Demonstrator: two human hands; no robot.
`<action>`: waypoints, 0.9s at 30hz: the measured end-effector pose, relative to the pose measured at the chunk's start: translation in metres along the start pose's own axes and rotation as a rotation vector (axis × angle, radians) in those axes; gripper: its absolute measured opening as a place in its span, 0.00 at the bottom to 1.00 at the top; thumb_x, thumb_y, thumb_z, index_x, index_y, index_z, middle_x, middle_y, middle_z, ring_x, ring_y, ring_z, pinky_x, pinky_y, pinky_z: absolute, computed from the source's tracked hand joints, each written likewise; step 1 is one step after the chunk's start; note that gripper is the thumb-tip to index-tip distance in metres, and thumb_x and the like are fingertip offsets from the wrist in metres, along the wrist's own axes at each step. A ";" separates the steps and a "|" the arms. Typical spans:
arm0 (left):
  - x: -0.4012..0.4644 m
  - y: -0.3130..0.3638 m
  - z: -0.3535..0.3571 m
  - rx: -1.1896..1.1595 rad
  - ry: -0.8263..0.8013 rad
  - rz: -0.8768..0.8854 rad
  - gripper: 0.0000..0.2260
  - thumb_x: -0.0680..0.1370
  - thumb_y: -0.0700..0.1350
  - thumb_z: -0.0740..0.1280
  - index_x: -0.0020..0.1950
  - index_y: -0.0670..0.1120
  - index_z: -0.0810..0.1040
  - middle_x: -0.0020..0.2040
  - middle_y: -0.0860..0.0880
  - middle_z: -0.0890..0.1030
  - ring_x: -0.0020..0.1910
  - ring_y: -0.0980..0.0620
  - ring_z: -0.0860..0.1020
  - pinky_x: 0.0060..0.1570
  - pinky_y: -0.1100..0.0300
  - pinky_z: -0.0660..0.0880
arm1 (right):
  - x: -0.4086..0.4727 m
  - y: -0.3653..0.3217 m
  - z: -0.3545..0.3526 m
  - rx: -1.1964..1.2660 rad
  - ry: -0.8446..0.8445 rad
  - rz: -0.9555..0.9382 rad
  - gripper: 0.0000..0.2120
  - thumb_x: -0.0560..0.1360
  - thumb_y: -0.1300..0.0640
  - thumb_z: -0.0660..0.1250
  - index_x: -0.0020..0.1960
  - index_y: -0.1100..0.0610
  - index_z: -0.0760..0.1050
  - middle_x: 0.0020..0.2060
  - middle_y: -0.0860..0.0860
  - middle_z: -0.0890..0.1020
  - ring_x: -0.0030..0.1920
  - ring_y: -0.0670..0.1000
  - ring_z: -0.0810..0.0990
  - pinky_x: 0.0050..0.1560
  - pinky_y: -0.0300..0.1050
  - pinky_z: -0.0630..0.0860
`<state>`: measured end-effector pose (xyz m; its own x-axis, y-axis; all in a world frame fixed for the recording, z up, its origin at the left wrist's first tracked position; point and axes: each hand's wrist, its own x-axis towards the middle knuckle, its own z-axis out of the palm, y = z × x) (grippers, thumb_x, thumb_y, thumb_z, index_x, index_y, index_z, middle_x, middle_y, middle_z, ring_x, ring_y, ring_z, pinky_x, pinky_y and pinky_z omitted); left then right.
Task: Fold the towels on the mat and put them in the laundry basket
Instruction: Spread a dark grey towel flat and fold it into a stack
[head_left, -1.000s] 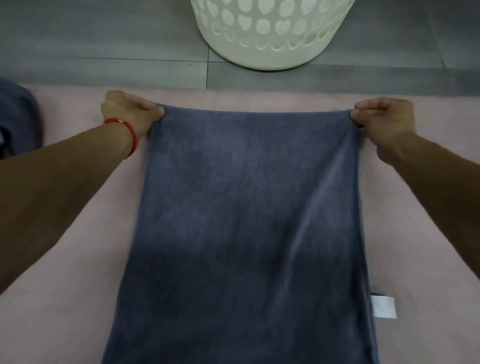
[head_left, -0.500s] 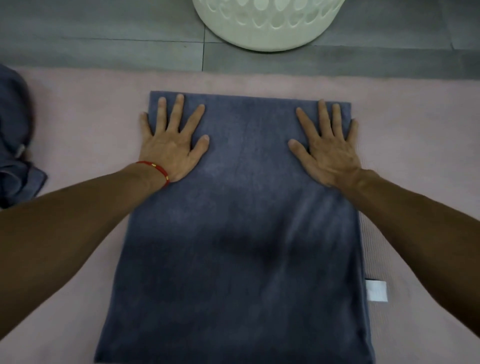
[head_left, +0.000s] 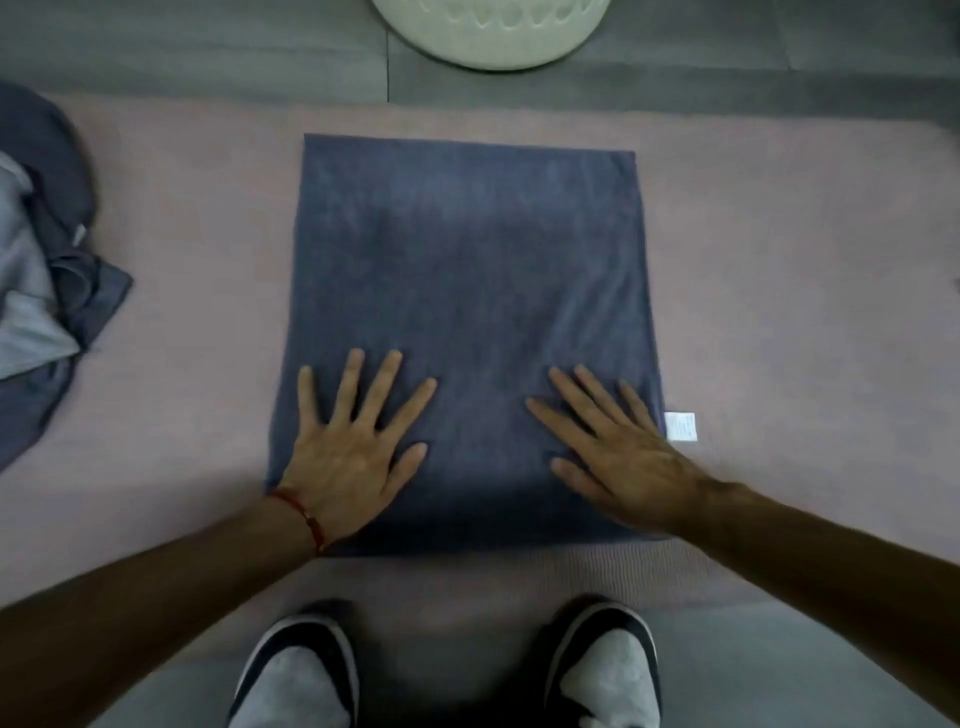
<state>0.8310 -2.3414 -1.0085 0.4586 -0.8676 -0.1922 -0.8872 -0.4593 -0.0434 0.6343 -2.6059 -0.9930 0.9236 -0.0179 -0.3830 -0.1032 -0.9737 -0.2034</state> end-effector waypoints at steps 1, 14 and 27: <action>-0.011 0.001 0.000 -0.025 -0.018 -0.064 0.29 0.82 0.62 0.50 0.82 0.53 0.55 0.82 0.43 0.52 0.80 0.35 0.50 0.69 0.24 0.50 | -0.020 0.005 0.006 -0.008 -0.012 0.010 0.31 0.83 0.36 0.42 0.83 0.44 0.44 0.82 0.50 0.42 0.82 0.55 0.39 0.79 0.66 0.49; -0.079 0.016 0.001 -0.066 0.057 0.349 0.27 0.67 0.43 0.76 0.66 0.49 0.77 0.57 0.44 0.77 0.54 0.41 0.76 0.52 0.42 0.76 | -0.078 -0.008 0.014 -0.088 0.061 -0.164 0.38 0.67 0.55 0.80 0.73 0.53 0.67 0.67 0.56 0.73 0.64 0.59 0.78 0.62 0.56 0.80; -0.075 -0.005 -0.016 -0.046 0.155 0.152 0.15 0.70 0.41 0.65 0.56 0.44 0.77 0.49 0.42 0.79 0.46 0.39 0.77 0.43 0.46 0.73 | -0.076 0.000 -0.009 0.035 0.287 0.086 0.07 0.72 0.53 0.64 0.48 0.54 0.76 0.41 0.51 0.79 0.42 0.57 0.79 0.46 0.51 0.76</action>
<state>0.8015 -2.2769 -0.9777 0.3252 -0.9448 -0.0399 -0.9451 -0.3262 0.0197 0.5676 -2.6068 -0.9562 0.9770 -0.1680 -0.1313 -0.1934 -0.9575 -0.2138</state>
